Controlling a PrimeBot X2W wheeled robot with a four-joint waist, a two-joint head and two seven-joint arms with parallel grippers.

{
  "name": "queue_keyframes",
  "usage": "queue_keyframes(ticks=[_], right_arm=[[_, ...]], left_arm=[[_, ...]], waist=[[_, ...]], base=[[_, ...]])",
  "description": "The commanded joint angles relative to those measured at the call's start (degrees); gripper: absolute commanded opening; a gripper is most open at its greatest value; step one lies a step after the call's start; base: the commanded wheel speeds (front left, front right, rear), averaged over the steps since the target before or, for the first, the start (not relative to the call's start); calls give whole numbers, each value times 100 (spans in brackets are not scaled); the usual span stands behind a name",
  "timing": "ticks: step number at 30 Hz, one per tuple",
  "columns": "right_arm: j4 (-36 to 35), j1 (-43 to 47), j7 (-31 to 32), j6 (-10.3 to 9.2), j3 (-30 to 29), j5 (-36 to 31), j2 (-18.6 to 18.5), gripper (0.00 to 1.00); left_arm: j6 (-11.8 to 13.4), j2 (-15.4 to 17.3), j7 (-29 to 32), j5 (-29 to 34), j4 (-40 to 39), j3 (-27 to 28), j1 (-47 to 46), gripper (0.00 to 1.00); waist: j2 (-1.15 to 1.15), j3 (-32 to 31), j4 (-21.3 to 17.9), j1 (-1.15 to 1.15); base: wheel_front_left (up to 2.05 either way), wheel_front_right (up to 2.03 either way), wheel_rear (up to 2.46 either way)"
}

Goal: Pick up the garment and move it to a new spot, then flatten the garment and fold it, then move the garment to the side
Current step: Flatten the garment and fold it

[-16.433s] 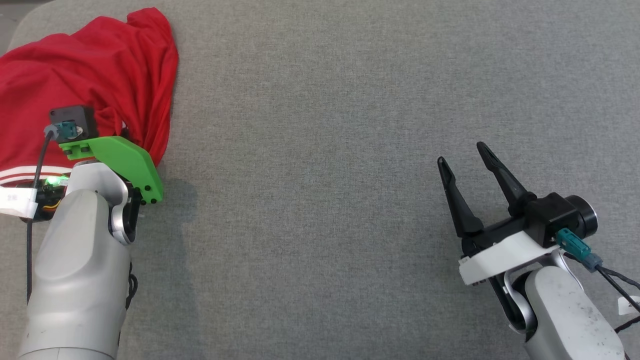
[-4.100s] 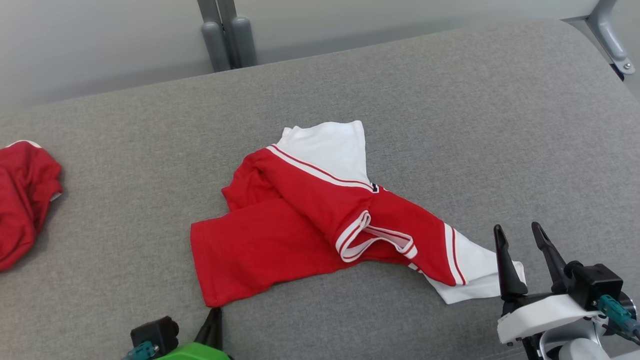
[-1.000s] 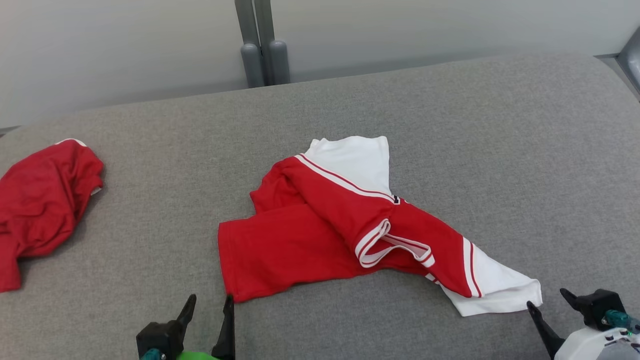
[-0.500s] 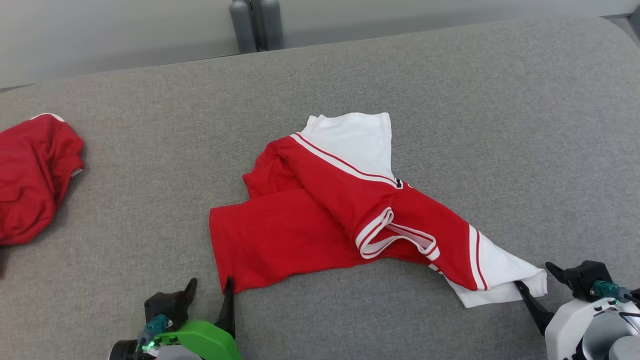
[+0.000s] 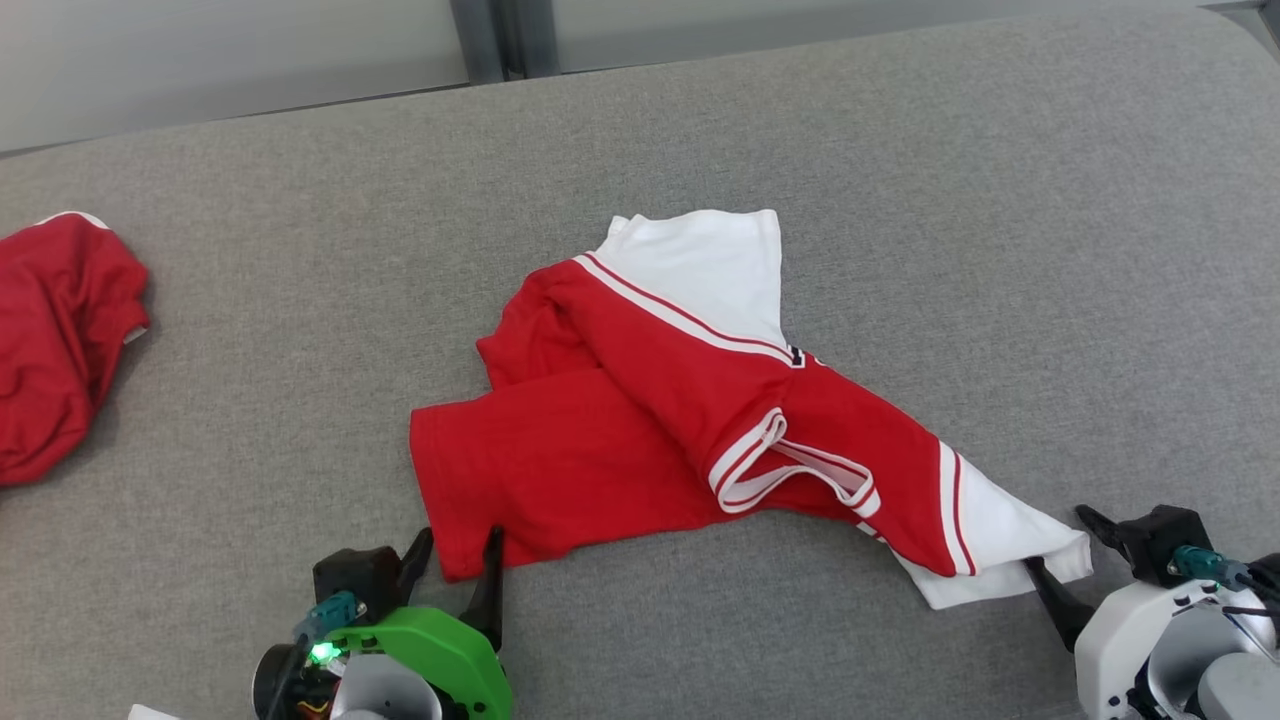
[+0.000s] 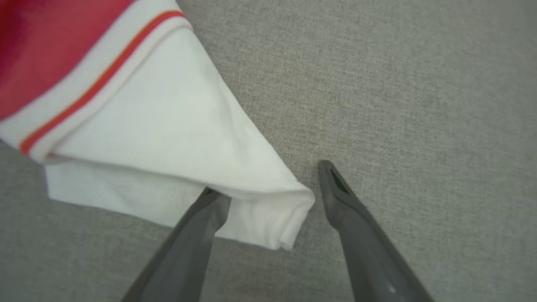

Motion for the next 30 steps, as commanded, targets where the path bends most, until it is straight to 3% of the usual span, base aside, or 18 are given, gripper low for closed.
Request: queue_keyframes(ticks=[1,2,3,4,5,10,16,19,23,26,30], right_arm=[[53,-91,36,-1,110,52,46,100],[82,-129,98,0,201,109,59,100],[108,-149,163,1,286,171,65,82],[114,-175,257,7,438,279,64,15],[88,-193,292,12,526,400,65,0],[-621,-112,308,12,856,1549,-210,0],[-2786,441,358,0,207,3775,-1056,0],[-3903,749,456,0,-457,4922,-1578,0],[-4860,964,598,0,-1355,6145,-2108,0],[-5142,834,674,0,-1994,6819,-2385,0],[-5126,528,801,0,-2702,7792,-2548,0]], left_arm=[[20,1,123,-57,144,-49,-81,100],[36,1,153,-75,198,-68,-106,49],[41,-1,191,-96,245,-88,-124,11],[-16,-4,280,-132,304,-143,-117,0],[-50,-10,340,-173,331,-177,-110,0],[-222,-18,471,-593,-139,-145,148,0],[-384,164,1085,-1388,-2632,-4,619,0],[-246,349,1538,-1670,-4157,199,745,0],[13,496,2136,-2151,-5697,569,322,0],[249,660,2568,-2330,-6209,899,-349,0],[553,786,3151,-2563,-6313,1083,-1628,0]], waist=[[0,85,-32,0],[0,121,-50,0],[0,139,-57,0],[0,157,-64,0],[0,162,-69,0],[0,93,-118,0],[0,105,-179,0],[0,112,-230,0],[0,217,-288,0],[0,345,-311,0],[0,613,-277,0]], base=[[0,0,0],[0,0,0],[0,0,0],[0,0,0],[0,0,0],[0,0,0],[0,0,0],[0,0,0],[0,0,0],[0,0,0],[0,0,0]])
